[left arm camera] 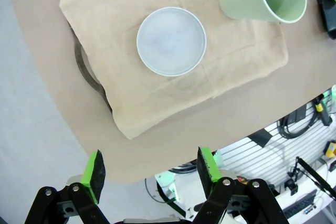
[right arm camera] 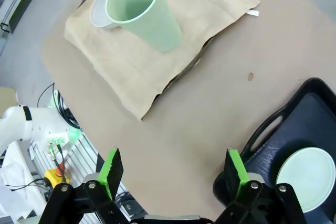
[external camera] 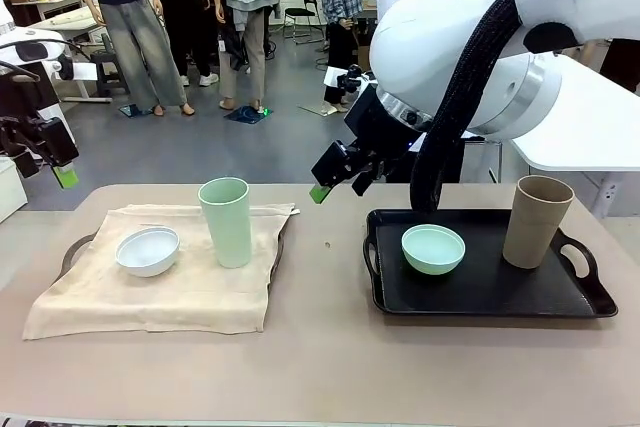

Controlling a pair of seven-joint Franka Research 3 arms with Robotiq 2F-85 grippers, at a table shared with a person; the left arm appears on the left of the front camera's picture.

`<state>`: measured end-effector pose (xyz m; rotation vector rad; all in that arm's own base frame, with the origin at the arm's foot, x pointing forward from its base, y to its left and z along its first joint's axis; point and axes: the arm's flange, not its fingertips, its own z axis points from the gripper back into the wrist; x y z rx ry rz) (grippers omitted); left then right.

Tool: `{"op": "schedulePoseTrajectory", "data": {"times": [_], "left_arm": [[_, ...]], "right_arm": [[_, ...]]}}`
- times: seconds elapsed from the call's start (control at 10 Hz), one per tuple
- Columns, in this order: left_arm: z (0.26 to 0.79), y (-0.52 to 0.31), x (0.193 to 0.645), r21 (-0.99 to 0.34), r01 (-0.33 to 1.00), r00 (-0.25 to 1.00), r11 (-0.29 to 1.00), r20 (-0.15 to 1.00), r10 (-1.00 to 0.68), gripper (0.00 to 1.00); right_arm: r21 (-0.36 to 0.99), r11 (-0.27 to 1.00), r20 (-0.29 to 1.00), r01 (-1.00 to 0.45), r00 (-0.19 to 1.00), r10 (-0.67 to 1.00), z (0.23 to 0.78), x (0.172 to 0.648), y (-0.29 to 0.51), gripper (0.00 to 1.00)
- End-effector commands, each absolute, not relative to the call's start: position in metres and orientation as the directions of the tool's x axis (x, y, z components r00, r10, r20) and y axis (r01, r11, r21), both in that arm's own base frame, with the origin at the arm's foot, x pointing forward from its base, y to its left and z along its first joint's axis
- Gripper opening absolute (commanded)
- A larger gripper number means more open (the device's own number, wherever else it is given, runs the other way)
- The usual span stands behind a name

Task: Set up a tray with a mat and arrange the tableware.
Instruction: Pick up the Picnic Bowl and Reusable plastic cup from the Handle tray in front of the human's position and hold them in the air.

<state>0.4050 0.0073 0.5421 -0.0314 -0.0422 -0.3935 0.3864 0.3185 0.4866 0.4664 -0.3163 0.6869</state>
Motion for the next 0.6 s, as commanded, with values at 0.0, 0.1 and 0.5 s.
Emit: {"op": "schedulePoseTrajectory", "data": {"times": [0.0, 0.1, 0.5], "left_arm": [[0.541, 0.007, 0.405, -0.030, 0.395, 0.917, 0.918, 0.068, -0.393, 0.90], [0.541, 0.007, 0.405, -0.030, 0.395, 0.917, 0.918, 0.068, -0.393, 0.90], [0.543, 0.013, 0.404, -0.396, 0.436, 0.899, 0.808, 0.153, -0.411, 0.91]], "right_arm": [[0.311, 0.674, 0.446, -0.670, 0.729, 0.519, 0.481, 0.383, 0.313, 1.00], [0.311, 0.674, 0.446, -0.670, 0.729, 0.519, 0.481, 0.383, 0.313, 1.00], [0.646, 0.588, 0.488, -0.488, 0.856, 0.174, 0.563, 0.354, 0.178, 1.00]]}}
